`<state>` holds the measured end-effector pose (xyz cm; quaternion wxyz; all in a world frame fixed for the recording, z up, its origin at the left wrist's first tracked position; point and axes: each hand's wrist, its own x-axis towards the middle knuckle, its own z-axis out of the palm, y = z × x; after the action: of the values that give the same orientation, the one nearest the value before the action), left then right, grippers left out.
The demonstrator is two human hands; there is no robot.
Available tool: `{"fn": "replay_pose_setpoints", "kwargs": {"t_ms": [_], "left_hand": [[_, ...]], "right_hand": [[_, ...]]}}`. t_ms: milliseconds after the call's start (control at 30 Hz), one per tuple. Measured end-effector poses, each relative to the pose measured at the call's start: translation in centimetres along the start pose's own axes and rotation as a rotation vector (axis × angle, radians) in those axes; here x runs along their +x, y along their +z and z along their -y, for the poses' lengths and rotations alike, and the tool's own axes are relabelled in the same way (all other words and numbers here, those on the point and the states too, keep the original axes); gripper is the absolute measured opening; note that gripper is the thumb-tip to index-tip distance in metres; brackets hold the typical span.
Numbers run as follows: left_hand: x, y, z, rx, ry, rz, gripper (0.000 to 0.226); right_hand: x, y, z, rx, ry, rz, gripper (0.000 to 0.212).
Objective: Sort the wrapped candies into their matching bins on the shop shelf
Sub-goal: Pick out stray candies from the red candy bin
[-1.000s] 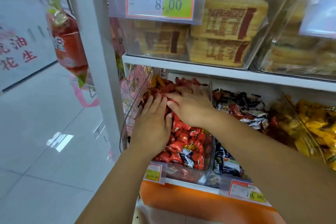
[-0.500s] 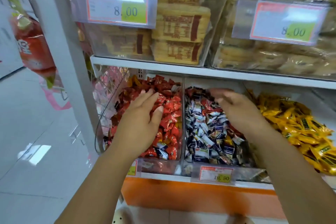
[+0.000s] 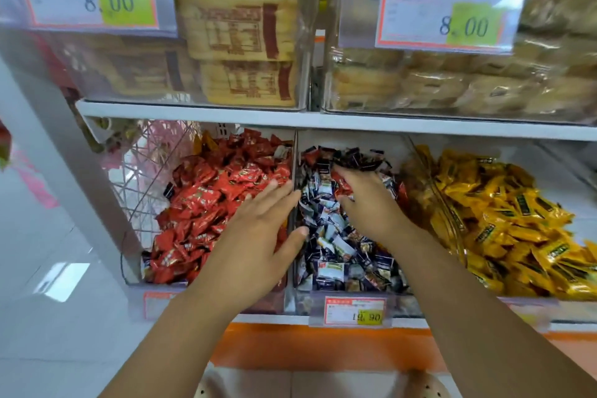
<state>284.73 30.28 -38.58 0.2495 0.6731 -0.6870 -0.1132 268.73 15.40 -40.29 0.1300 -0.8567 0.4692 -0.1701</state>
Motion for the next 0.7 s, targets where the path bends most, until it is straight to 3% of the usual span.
{"fn": "replay_pose_setpoints", "kwargs": {"t_ms": [100,200,367,533,700], "left_hand": [[-0.1,0.1,0.4,-0.010,0.003,0.005,0.064],[-0.1,0.4,0.8,-0.012,0.013,-0.003,0.072],[-0.2,0.5,0.8,-0.007,0.008,-0.008,0.075],[-0.3,0.5,0.6,-0.010,0.006,-0.020,0.071],[-0.2,0.2,0.4,-0.047,-0.011,-0.003,0.063]], "right_hand": [[0.5,0.9,-0.6,-0.210,0.014,0.012,0.058],[0.9,0.7,-1.0,-0.239,0.062,0.032,0.051],[0.4,1.1,-1.4,-0.258,0.136,0.222,0.054],[-0.1,1.1,-1.4,-0.053,0.111,0.037,0.030],[-0.8,-1.3,-1.2,0.509,0.240,0.069,0.018]]}}
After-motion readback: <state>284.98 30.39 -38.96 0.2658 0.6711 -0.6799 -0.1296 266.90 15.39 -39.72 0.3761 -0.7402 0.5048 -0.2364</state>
